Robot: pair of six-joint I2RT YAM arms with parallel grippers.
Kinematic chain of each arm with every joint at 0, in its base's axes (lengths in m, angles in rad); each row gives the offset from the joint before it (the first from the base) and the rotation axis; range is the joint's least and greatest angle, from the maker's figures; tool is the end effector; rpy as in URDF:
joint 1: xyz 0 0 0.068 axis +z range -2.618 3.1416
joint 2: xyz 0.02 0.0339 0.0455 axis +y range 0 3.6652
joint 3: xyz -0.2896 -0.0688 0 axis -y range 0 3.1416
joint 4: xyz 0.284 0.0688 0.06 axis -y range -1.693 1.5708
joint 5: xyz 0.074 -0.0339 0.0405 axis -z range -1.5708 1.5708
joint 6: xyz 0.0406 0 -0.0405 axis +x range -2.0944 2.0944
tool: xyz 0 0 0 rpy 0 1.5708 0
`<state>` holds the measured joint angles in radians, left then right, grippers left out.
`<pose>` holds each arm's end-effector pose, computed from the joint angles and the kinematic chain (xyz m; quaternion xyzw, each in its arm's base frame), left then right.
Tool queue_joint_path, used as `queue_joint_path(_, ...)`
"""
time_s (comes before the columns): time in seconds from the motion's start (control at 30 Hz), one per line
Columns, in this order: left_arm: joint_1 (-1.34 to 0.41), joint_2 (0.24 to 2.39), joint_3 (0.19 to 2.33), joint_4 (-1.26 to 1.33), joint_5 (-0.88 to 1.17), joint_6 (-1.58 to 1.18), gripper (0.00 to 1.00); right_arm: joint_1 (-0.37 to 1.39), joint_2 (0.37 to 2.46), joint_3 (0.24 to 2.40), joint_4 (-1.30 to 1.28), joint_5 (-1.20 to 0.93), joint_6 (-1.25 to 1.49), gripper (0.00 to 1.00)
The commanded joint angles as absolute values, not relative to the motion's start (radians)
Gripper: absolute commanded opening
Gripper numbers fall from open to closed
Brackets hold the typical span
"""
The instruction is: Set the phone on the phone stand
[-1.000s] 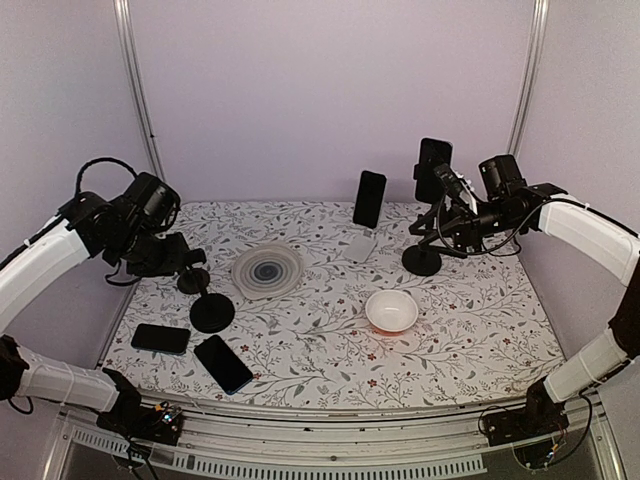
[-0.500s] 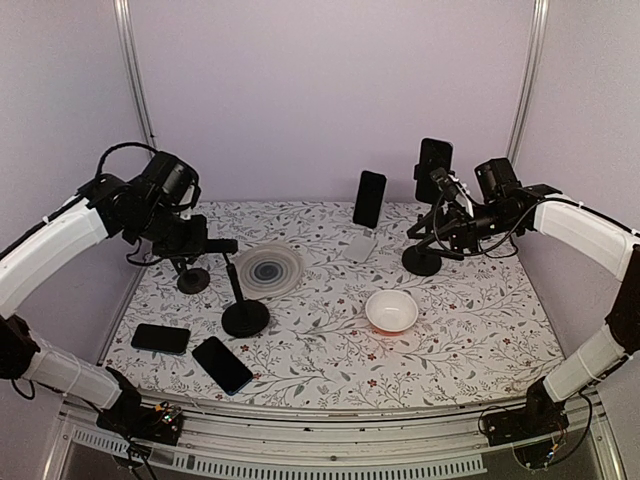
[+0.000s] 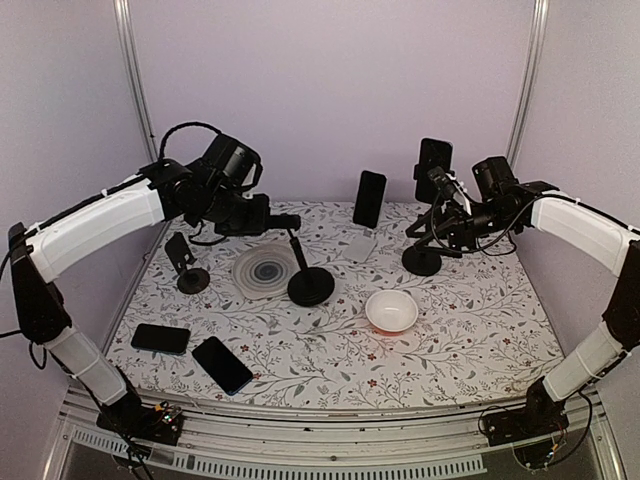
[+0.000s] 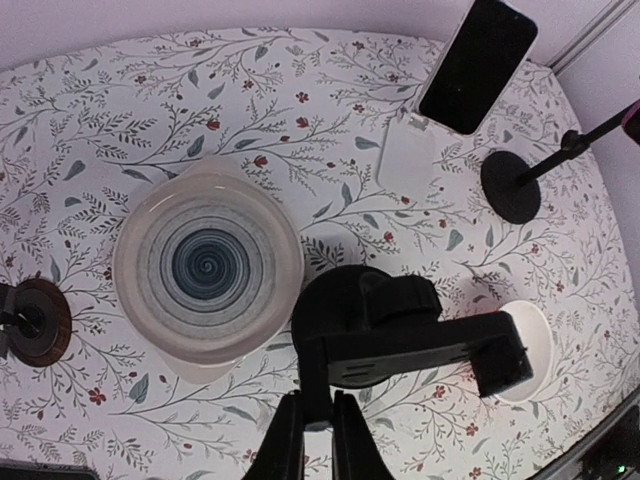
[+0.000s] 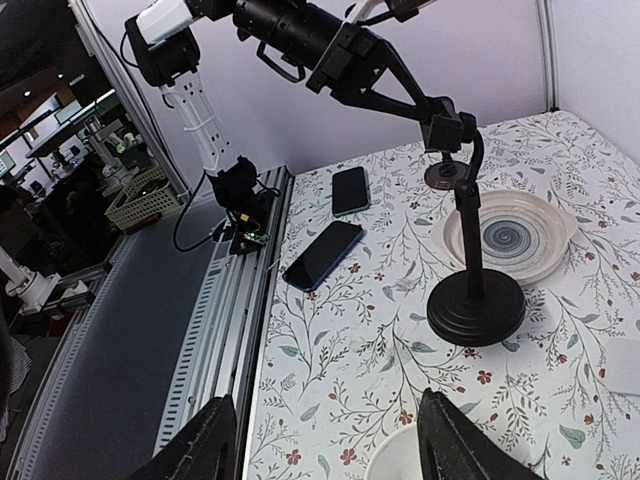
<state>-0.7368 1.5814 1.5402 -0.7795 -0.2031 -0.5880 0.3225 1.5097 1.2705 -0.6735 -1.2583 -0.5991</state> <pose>0.2920 -0.2539 0.3681 0.0318 0.9259 -0.1497 0.3454 0.3153 0.1461 0.3251 -0.5106 0.6008 0.5156 0.3355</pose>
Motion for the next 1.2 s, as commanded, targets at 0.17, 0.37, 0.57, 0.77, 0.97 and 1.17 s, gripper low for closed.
queue_joint_path(0.17,-0.841,1.738,1.745,-0.678,-0.357,-0.668,0.0,0.331,1.544,1.304,-0.695,-1.261,-0.615,0.64)
queue_joint_path(0.37,-0.85,1.854,1.844,-0.752,-0.375,-0.671,0.0,0.33,1.549,1.298,-0.697,-1.258,-0.623,0.64)
queue_joint_path(0.57,-0.854,1.876,1.854,-0.746,-0.385,-0.662,0.0,0.33,1.555,1.295,-0.699,-1.257,-0.63,0.64)
queue_joint_path(0.77,-0.853,1.897,1.844,-0.717,-0.351,-0.655,0.0,0.33,1.574,1.298,-0.698,-1.258,-0.634,0.64)
queue_joint_path(0.97,-0.852,1.879,1.756,-0.595,-0.306,-0.667,0.0,0.33,1.595,1.299,-0.693,-1.259,-0.614,0.63)
queue_joint_path(1.17,-0.854,1.876,1.7,-0.51,-0.268,-0.685,0.0,0.33,1.597,1.294,-0.698,-1.259,-0.616,0.63)
